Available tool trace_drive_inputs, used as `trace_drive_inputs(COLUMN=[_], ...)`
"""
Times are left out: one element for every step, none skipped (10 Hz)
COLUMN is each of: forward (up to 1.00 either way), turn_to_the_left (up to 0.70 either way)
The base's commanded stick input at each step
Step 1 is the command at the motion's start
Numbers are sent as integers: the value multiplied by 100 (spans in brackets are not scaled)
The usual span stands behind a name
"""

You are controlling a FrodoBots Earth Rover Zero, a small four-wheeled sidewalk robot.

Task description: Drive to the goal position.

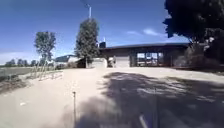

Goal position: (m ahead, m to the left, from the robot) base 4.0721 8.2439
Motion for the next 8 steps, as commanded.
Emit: trace_drive_inputs(forward=[100, 100, 100, 100, 100, 100, 100, 100], turn_to_the_left=[0, 0, 0, 0, 12, 40, 40, 40])
